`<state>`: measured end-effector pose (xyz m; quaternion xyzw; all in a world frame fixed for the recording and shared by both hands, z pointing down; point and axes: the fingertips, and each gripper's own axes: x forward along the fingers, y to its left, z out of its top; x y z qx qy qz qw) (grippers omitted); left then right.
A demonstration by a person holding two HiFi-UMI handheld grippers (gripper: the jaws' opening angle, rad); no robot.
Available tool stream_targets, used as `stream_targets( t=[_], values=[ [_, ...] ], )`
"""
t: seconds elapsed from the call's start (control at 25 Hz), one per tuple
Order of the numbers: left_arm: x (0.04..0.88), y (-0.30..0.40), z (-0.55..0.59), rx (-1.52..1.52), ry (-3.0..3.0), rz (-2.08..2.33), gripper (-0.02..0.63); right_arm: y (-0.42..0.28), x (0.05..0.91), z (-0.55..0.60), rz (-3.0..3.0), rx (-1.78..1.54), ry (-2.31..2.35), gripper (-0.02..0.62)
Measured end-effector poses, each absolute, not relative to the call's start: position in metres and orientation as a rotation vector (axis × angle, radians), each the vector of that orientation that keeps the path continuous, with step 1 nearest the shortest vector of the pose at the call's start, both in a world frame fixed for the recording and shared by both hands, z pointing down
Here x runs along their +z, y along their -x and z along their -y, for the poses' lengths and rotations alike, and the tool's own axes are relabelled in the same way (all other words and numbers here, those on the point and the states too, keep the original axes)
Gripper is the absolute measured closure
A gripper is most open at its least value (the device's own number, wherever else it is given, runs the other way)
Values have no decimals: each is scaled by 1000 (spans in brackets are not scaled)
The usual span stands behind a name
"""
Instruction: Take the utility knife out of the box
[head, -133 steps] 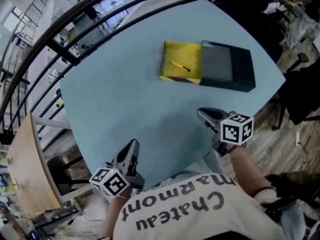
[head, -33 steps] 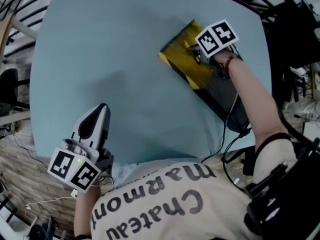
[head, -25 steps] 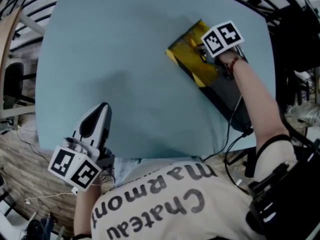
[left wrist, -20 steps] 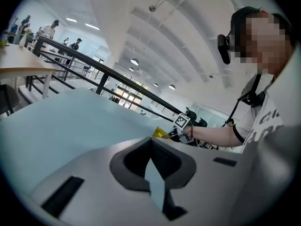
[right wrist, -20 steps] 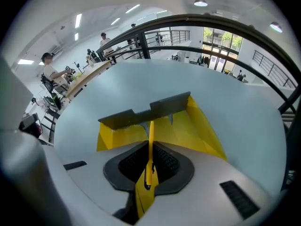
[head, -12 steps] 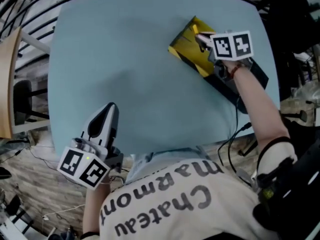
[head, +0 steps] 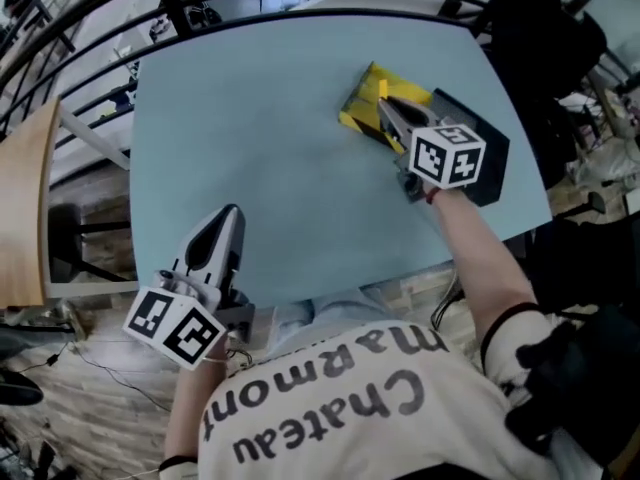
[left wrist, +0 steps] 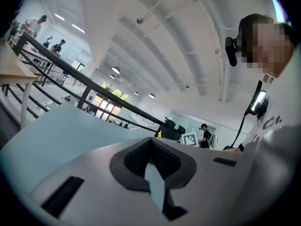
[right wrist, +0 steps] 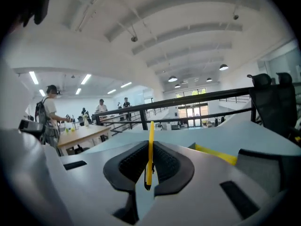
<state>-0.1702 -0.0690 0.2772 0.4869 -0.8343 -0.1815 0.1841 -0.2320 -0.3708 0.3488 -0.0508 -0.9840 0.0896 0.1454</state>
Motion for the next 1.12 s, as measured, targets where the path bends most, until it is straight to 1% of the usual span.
stream_targets(
  t=[0.24, 0.36, 0.48, 0.6, 0.84, 1.12],
  values=[
    [248, 149, 39, -533, -1502, 2337, 604, 183, 327, 308, 2890, 461, 30, 543],
    [238, 136, 30, -533, -1556, 2318, 604, 157, 303, 263, 2906, 576, 133, 543],
    [236, 123, 21, -518, -1594, 2293, 604, 136, 281, 213, 2911, 492, 319, 543],
    [236, 115, 11, -526, -1610, 2266, 604, 120, 267, 182, 2923, 420, 391, 543],
    [243, 90, 21, -571, -1669, 2144, 604, 89, 275, 171, 2875, 439, 286, 543],
    [267, 60, 44, -533, -1721, 2051, 604, 50, 299, 170, 2835, 461, 221, 543]
  ],
)
